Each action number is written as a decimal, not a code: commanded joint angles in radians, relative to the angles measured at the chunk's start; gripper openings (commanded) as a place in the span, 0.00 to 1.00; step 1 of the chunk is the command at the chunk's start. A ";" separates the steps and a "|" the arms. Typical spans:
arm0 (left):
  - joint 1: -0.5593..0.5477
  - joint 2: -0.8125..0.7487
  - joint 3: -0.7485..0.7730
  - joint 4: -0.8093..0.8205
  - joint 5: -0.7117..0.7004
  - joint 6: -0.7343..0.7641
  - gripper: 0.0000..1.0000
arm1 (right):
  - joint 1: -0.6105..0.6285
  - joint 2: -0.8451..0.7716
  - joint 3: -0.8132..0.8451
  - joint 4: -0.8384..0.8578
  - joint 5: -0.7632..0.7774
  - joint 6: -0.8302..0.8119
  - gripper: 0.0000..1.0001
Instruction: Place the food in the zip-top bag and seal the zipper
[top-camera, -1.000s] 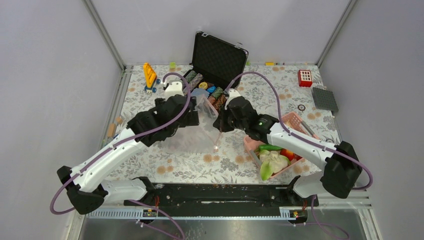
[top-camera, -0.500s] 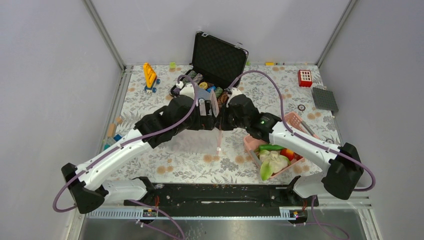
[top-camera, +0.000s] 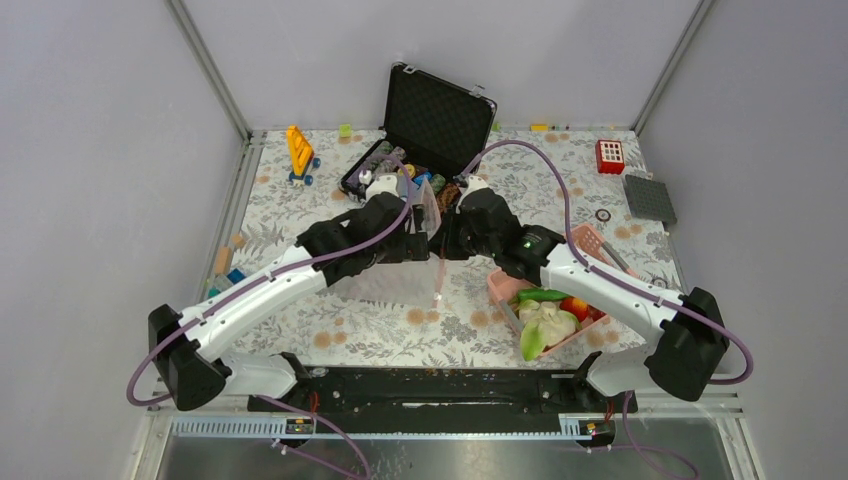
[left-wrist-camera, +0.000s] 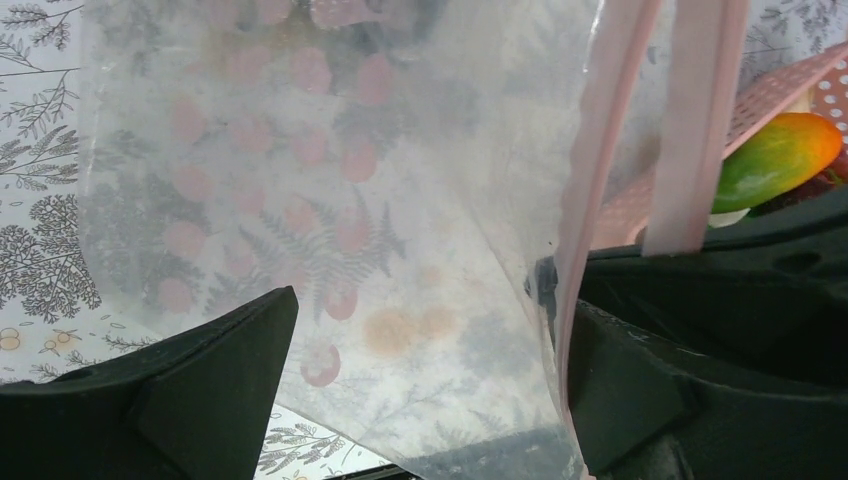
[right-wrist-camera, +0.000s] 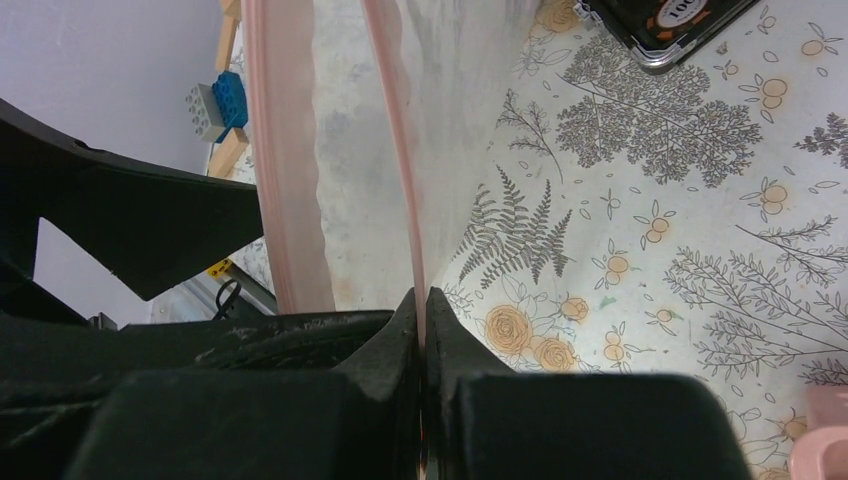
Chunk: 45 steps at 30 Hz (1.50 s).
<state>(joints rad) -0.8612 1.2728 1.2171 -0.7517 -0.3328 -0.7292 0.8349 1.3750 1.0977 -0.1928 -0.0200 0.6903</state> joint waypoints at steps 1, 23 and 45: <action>-0.005 0.039 0.027 0.015 -0.038 -0.026 0.98 | -0.001 -0.046 0.007 0.083 -0.003 0.017 0.00; -0.049 0.169 0.073 0.004 -0.012 -0.050 0.56 | -0.002 -0.035 -0.028 0.064 0.162 0.019 0.00; -0.024 -0.204 0.148 -0.230 -0.371 0.102 0.00 | -0.062 0.117 -0.039 0.129 -0.314 -0.186 0.00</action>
<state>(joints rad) -0.8978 1.1259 1.3560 -1.0443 -0.6731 -0.7452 0.7853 1.4506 1.0664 -0.0990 -0.2008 0.4923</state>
